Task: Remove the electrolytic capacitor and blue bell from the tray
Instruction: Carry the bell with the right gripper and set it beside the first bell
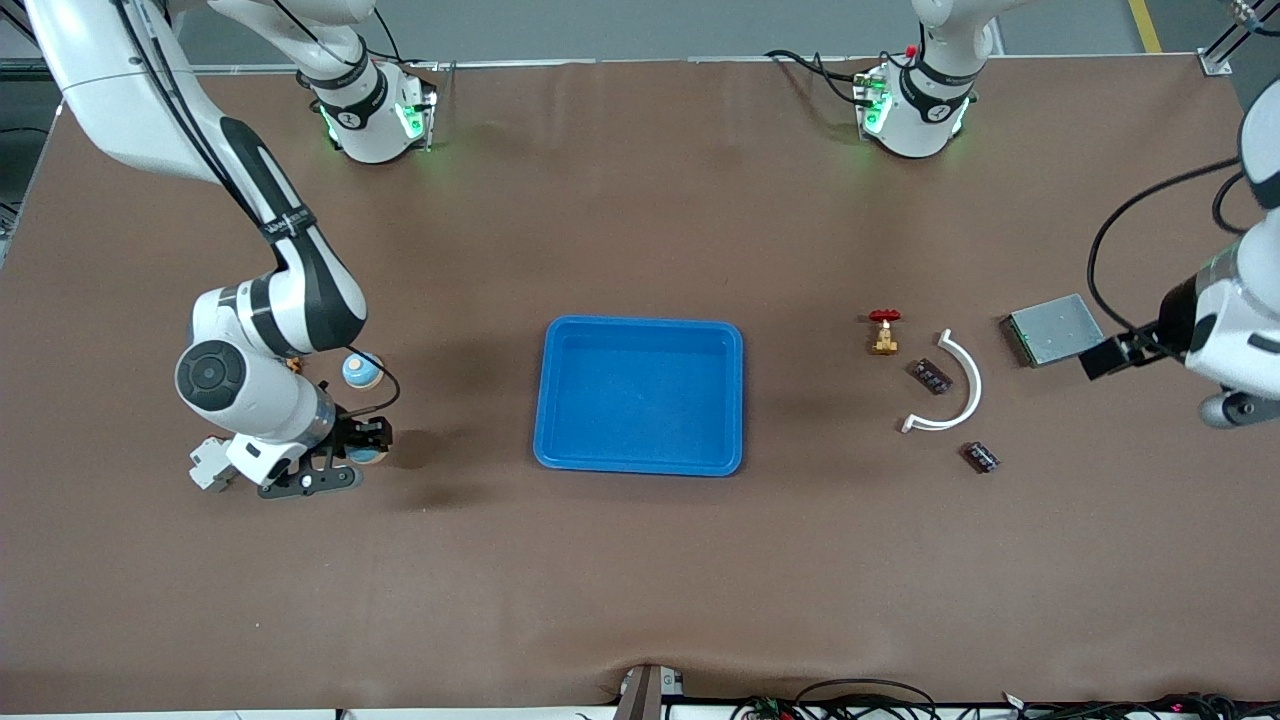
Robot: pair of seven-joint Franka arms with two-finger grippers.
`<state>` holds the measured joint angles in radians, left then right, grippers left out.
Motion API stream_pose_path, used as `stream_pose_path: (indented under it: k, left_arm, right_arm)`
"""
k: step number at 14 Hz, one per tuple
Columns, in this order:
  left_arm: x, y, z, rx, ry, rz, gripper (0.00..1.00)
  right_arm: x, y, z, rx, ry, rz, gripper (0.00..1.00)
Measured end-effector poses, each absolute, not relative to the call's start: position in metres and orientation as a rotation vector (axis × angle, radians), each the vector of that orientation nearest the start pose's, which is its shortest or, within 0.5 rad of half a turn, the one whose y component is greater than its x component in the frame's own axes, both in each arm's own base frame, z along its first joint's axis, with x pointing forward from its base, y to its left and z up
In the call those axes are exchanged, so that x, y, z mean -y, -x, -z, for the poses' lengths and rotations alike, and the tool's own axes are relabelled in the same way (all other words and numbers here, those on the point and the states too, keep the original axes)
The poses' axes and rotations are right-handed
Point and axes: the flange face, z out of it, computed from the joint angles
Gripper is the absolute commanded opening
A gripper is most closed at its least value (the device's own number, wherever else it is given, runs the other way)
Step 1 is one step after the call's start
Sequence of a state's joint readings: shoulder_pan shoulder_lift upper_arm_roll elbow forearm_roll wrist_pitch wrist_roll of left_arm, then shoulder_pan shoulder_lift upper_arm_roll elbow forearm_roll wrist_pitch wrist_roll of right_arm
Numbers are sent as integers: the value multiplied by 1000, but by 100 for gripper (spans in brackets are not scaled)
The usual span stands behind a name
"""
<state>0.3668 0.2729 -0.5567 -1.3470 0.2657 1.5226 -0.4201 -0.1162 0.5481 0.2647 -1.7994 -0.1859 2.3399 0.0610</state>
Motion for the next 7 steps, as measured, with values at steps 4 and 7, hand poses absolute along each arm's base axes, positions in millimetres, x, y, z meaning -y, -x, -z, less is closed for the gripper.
stream_pose_path:
  k: [4,7]
  left_arm:
    - [46,-603,-613,318,2990,-28,100]
    - [51,-588,-632,288,3025,-20,100]
  right_arm:
    - [-52,-636,-228,304,3117,-4,0]
    - [-46,-629,-217,326,3107,31,0]
